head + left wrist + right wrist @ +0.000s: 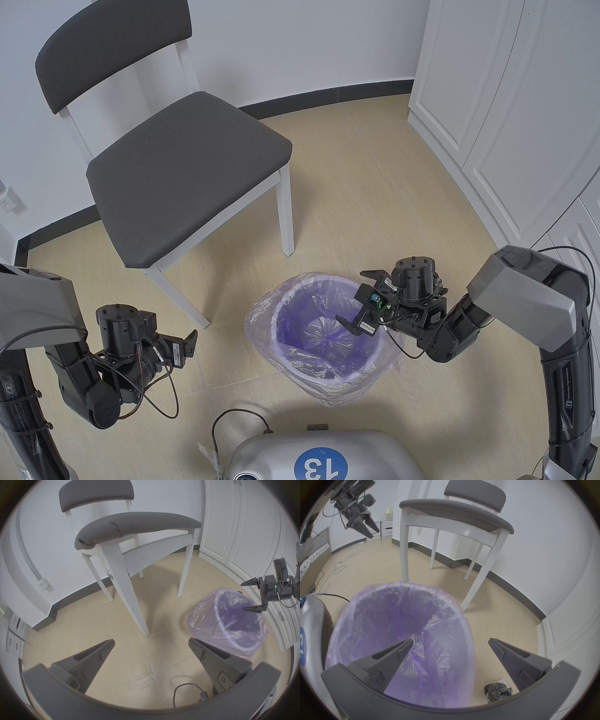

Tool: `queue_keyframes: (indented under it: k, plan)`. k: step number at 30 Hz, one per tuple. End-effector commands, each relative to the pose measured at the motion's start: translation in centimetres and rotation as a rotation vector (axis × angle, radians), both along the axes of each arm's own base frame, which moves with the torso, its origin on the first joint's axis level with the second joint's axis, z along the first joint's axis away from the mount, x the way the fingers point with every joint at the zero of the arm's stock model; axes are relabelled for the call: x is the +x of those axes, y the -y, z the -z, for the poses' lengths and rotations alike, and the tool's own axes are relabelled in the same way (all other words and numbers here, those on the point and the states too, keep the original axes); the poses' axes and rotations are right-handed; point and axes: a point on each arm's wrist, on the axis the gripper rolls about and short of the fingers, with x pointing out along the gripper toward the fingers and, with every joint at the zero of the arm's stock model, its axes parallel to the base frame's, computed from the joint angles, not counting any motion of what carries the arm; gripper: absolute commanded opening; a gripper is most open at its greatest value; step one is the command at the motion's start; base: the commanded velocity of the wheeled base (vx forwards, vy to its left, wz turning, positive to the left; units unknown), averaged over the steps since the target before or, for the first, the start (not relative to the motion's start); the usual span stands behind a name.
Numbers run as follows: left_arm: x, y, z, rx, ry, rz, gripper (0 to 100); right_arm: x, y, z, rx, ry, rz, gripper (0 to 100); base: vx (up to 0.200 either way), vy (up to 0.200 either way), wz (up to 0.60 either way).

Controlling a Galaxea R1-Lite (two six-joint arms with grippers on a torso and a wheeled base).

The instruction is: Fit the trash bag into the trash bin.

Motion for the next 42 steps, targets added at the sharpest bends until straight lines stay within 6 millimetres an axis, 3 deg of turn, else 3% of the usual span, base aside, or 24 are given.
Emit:
queue_keyframes:
  k: [1,5,13,22,29,34,42]
  plan:
    - [-0.5,0.1,0.1,0.008,-0.009,0.006,100,0.5,-0.5,2.0,-0.013,-0.008,0.011,100,0.000,0.000,0.00]
    - [-0.9,0.1,0.2,0.023,0.004,0.022,100,1.1,-0.7,1.7,-0.009,0.034,0.058,100,0.000,0.000,0.00]
    - [-0.9,0.1,-0.1,0.019,0.019,0.020,100,1.8,-0.9,3.0,-0.015,0.039,0.075,100,0.000,0.000,0.00]
    - [-1.1,-0.1,0.2,0.022,0.004,0.019,100,2.2,1.0,-1.9,0.054,0.184,0.162,100,0.000,0.000,0.00]
    - [-1.2,-0.2,-0.2,0.026,0.032,0.020,100,2.5,1.5,-2.0,0.054,0.182,0.181,100,0.000,0.000,0.00]
    - [-1.4,-0.2,-0.2,0.025,0.031,0.021,100,3.1,1.6,-1.7,0.116,0.100,0.203,100,0.000,0.000,0.00]
    - [-1.5,-0.4,-0.3,0.024,0.035,0.016,100,3.4,1.0,-4.0,0.446,-0.265,0.168,100,0.000,0.000,0.00]
